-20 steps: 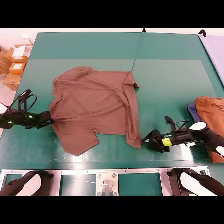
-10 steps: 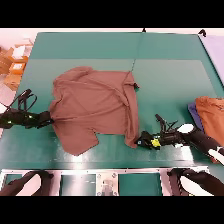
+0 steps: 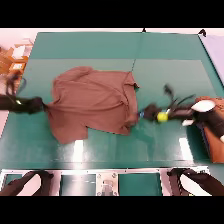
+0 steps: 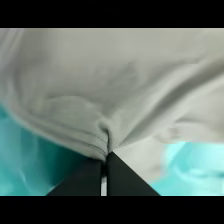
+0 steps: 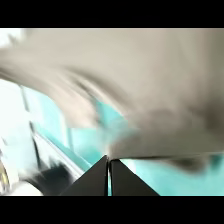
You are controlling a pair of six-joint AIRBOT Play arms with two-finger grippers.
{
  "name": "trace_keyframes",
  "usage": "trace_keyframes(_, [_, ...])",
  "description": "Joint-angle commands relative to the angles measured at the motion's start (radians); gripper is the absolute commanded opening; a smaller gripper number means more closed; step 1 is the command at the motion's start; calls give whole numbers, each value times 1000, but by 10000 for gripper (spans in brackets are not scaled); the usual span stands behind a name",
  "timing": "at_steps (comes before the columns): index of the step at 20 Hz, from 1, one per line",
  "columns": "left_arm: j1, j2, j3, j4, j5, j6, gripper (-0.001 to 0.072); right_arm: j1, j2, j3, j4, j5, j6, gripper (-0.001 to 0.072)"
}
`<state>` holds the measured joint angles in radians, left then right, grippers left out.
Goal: Fold the shirts.
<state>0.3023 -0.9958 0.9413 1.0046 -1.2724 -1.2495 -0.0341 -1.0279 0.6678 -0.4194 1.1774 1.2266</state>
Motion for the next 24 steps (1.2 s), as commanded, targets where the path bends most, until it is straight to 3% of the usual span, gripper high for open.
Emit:
trace_keyframes(1, [1,24,312,-103,-99,0,32,-151,70,361,149,89,-9,12])
trace_keyframes(5, [1,24,794,-254,-79,-28,32,-364,106,840,229,50,-3,12])
trace_keyframes(11, [1,35,1362,-248,99,-59,33,-693,164,1258,209,-128,10,12])
trace_keyframes(15, [1,72,1349,-214,99,-84,32,-875,247,1275,-8,-184,54,12])
trace_keyframes(18, [1,72,1209,-160,62,-112,33,-869,239,1226,-103,-107,82,12])
trace_keyframes(21, [1,43,921,-245,42,-90,32,-744,219,991,-87,-85,38,12])
trace_keyframes(24, [-11,-65,643,-401,57,6,33,-523,137,681,-103,-167,-26,12])
